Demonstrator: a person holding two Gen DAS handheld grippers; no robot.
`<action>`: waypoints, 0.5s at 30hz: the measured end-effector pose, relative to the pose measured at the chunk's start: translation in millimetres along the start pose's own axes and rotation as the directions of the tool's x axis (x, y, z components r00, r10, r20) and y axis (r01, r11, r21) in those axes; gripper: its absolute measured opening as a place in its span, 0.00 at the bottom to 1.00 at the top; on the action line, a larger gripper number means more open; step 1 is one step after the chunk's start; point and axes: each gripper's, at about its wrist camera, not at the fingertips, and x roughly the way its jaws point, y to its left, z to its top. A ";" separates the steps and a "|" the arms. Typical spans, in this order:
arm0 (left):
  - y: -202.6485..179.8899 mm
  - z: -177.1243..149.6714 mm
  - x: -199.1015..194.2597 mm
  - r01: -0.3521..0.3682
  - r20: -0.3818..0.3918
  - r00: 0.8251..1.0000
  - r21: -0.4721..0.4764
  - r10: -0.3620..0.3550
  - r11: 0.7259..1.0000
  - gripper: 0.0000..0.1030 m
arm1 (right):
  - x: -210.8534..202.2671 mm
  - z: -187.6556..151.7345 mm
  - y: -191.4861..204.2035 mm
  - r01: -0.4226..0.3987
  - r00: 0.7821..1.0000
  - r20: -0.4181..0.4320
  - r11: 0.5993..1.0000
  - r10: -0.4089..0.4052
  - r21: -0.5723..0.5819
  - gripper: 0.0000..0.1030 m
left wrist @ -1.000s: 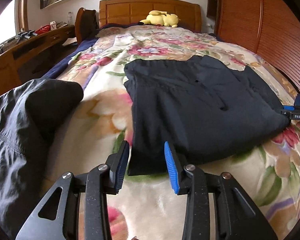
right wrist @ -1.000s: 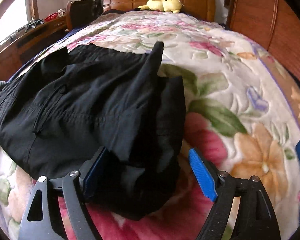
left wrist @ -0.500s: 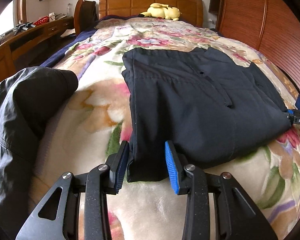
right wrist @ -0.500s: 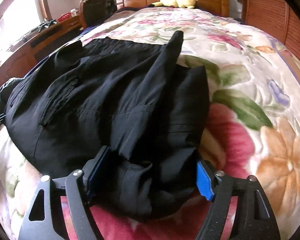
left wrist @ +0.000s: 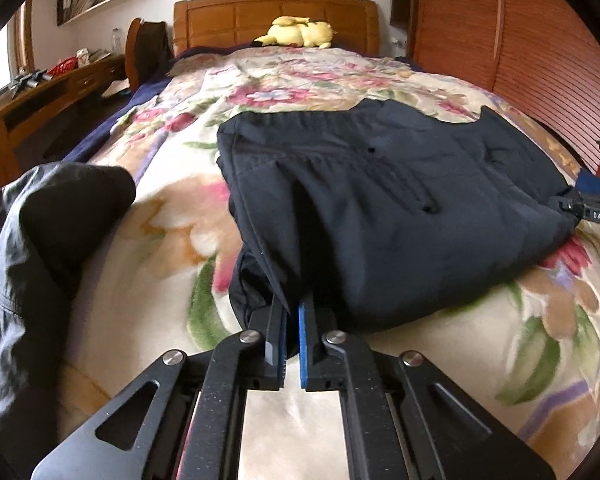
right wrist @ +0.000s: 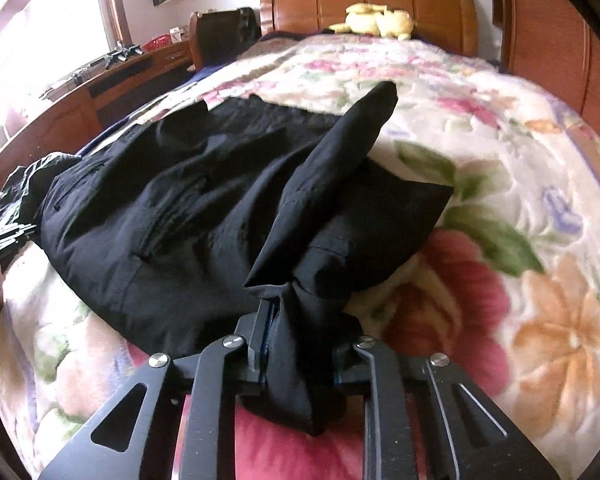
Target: Fold large clothes
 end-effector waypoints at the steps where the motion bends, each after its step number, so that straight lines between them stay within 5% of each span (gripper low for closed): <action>1: -2.8 -0.4 -3.0 0.003 0.004 1.000 0.008 -0.003 1.000 0.04 | -5.7 -0.7 1.8 0.012 1.000 0.009 1.000 -0.011 -0.010 0.19; 15: -73.7 -26.9 -46.9 0.083 0.036 0.996 0.079 -0.086 0.993 0.04 | -81.6 -37.8 -21.5 0.147 0.989 -0.027 0.988 -0.148 -0.045 0.17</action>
